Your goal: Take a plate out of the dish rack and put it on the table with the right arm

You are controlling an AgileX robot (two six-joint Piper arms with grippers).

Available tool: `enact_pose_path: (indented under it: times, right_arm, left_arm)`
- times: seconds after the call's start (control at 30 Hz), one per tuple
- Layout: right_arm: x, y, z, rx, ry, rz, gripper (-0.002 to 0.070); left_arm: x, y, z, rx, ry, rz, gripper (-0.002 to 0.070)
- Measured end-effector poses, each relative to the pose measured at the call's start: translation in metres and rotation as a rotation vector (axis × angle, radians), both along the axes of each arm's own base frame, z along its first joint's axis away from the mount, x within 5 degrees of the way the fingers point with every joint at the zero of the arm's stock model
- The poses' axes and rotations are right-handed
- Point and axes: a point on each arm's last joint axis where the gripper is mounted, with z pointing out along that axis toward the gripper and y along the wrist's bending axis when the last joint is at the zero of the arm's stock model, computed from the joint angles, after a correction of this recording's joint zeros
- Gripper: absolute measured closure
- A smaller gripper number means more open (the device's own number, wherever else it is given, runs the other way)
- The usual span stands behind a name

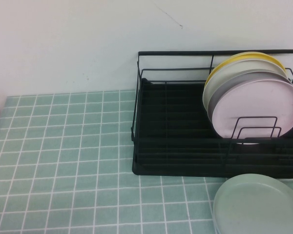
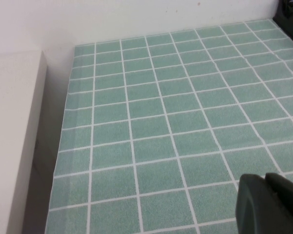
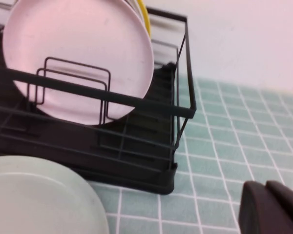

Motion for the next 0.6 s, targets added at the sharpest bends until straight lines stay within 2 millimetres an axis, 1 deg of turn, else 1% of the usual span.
enact_pose_path:
  times: [0.13,0.23,0.37,0.5,0.6]
  right_arm:
    - [0.001,0.0,-0.029,-0.015,-0.068,0.002,0.0678]
    - [-0.001,0.0,-0.044,0.013,-0.097,-0.004,0.0678]
    - [-0.002,0.0,-0.051,0.055,-0.076,-0.018,0.0678]
    - [-0.004,0.0,-0.059,0.063,0.022,-0.027,0.0678]
    - [-0.005,-0.001,-0.06,0.063,0.039,-0.029,0.0678]
  left_arm:
    - [0.0,0.0,0.0,0.0,0.0,0.0,0.0678]
    - [0.0,0.0,0.0,0.0,0.0,0.0,0.0678]
    - [0.0,0.0,0.0,0.0,0.0,0.0,0.0678]
    - [0.0,0.0,0.0,0.0,0.0,0.0,0.0678]
    - [0.0,0.0,0.0,0.0,0.0,0.0,0.0678]
